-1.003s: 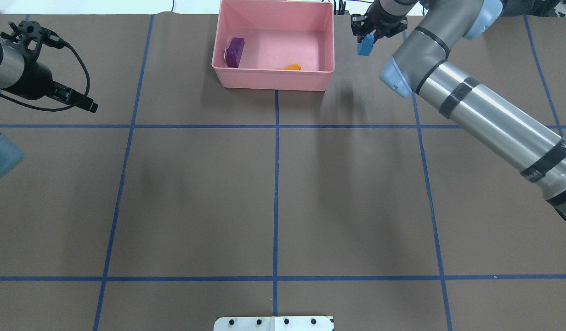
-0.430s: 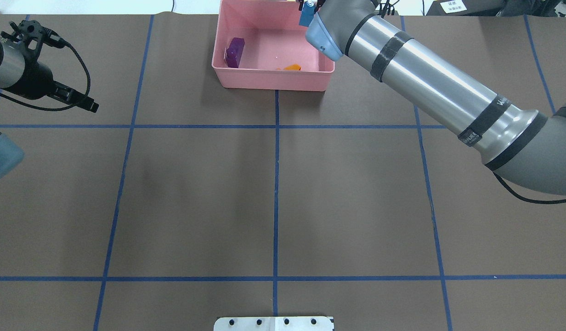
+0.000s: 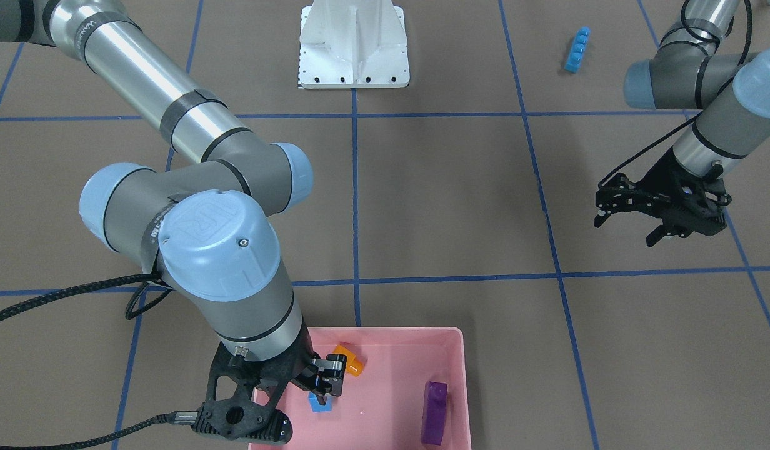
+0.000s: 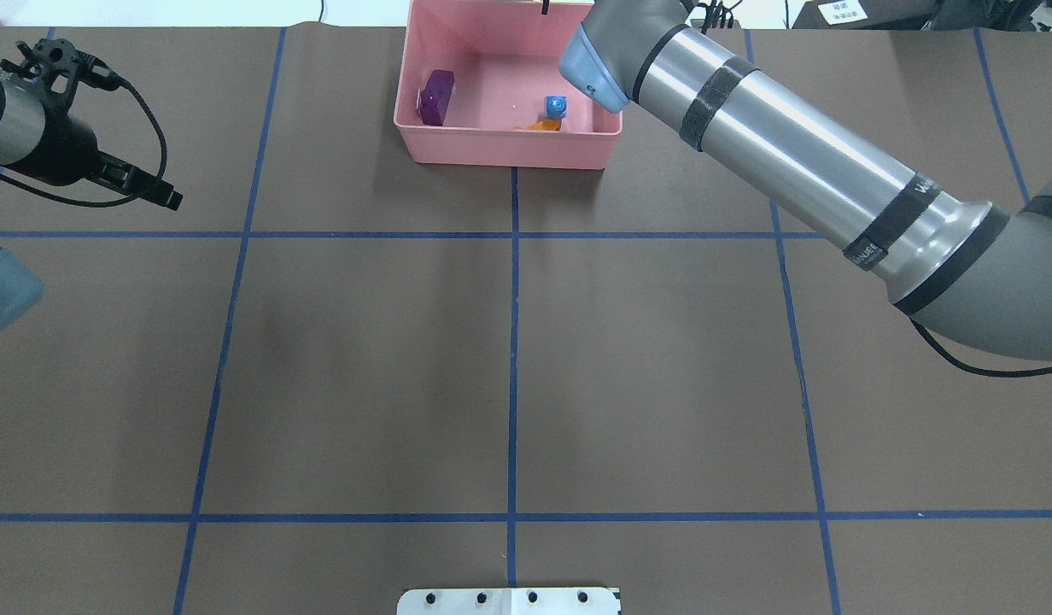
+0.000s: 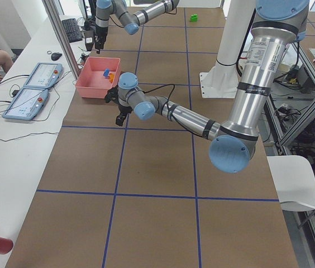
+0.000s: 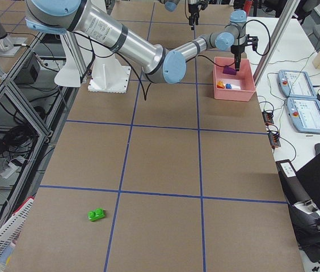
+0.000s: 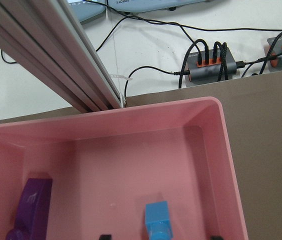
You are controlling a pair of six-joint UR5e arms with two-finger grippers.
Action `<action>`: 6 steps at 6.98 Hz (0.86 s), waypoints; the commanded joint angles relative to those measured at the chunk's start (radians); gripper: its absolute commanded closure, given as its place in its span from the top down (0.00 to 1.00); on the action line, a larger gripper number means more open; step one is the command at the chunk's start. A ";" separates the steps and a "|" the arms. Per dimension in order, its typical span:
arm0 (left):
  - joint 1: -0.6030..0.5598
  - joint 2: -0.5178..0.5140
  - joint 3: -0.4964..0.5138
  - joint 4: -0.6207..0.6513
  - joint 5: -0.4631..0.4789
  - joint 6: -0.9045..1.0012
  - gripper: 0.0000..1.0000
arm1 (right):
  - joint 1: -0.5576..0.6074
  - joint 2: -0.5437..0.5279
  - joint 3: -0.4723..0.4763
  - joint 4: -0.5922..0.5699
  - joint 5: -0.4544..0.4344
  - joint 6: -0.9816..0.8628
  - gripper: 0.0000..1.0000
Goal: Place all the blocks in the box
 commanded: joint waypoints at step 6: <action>0.005 0.401 -0.235 -0.080 -0.053 0.003 1.00 | 0.052 -0.245 0.587 -0.527 0.050 -0.240 0.99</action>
